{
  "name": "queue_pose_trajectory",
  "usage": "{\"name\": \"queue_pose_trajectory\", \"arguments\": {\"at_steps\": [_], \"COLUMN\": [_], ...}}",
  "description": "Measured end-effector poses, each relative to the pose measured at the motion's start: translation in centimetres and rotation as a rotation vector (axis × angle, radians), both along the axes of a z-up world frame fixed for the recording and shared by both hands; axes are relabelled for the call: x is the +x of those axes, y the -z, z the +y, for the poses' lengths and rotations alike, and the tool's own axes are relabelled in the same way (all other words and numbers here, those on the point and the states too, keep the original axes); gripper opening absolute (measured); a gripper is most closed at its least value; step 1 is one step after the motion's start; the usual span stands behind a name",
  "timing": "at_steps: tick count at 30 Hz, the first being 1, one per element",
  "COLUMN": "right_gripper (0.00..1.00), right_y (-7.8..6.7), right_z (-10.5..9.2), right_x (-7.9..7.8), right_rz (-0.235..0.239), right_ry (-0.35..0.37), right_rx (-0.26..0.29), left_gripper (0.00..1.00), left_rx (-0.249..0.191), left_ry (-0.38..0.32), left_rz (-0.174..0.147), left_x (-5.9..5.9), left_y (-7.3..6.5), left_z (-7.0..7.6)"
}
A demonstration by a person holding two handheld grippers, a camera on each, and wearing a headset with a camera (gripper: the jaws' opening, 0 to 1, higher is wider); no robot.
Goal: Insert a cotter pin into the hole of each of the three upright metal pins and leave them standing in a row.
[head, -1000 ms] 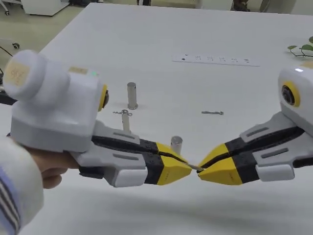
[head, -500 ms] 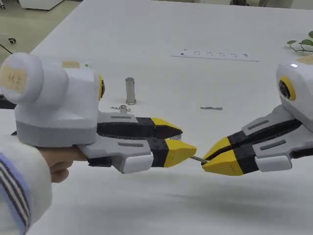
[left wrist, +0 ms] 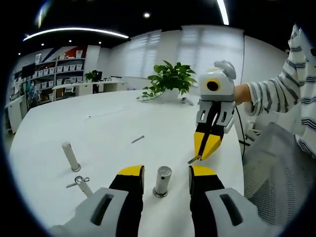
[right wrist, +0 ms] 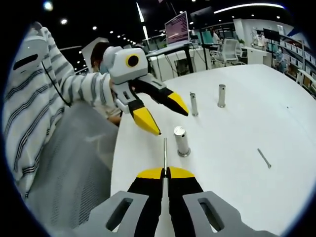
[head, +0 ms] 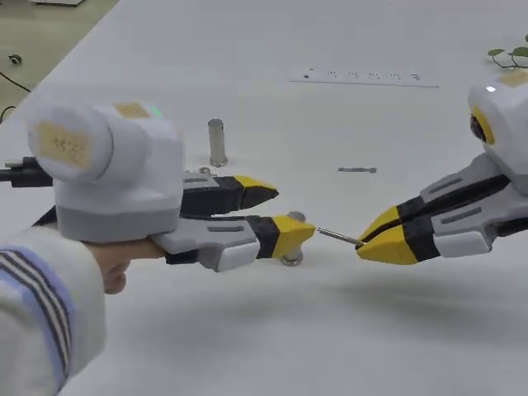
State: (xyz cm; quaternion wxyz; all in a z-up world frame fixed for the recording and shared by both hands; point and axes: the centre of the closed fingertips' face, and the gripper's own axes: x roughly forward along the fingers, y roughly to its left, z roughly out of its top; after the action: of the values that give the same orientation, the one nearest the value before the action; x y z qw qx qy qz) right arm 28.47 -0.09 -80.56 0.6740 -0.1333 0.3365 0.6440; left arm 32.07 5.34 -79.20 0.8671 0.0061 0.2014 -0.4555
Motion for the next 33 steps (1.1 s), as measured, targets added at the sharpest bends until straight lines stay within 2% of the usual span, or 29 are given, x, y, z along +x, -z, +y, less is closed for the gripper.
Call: {"name": "queue_pose_trajectory", "arguments": {"at_steps": [3,6,10,13,16,23,25,28,33], "right_gripper": [0.03,0.03,0.03,0.03,0.03,0.03,0.03,0.03,0.03], "right_y": [0.2,0.3,0.5,0.7,1.0,1.5,1.5,1.7,2.1], "right_z": [-0.2,-0.3,-0.3,-0.4,-0.6,-0.8,-0.9,-0.8,-0.6], "right_x": [0.1,0.3,0.6,1.0,1.3,2.1,2.3,2.5,2.5], "right_rz": [-0.014,-0.009,-0.01,-0.014,-0.019,-0.038,-0.052,-0.076,-0.113], "right_ry": [-0.012,-0.011,-0.012,-0.008,-0.003,0.006,0.001,-0.014,-0.056], "right_rx": [-0.01,-0.008,-0.008,-0.015,-0.025,-0.048,-0.056,-0.069,-0.094], "left_gripper": [0.35,0.34,0.31,0.31,0.31,0.27,0.25,0.26,0.23], "left_rx": [0.024,0.041,0.058,0.095,0.104,0.158,0.155,0.135,0.147], "left_ry": [0.005,0.01,0.013,0.031,0.04,0.058,0.055,0.037,0.036], "left_rz": [0.009,0.029,0.034,0.018,0.023,0.008,0.01,0.035,0.036], "left_x": [0.0,-0.1,-0.1,0.0,0.0,0.1,0.1,0.4,0.6], "left_y": [0.8,1.7,2.4,3.2,3.7,4.7,4.8,4.9,5.2], "left_z": [-0.1,-0.1,-0.2,-0.3,-0.6,-1.0,-1.0,-1.0,-0.9]}}
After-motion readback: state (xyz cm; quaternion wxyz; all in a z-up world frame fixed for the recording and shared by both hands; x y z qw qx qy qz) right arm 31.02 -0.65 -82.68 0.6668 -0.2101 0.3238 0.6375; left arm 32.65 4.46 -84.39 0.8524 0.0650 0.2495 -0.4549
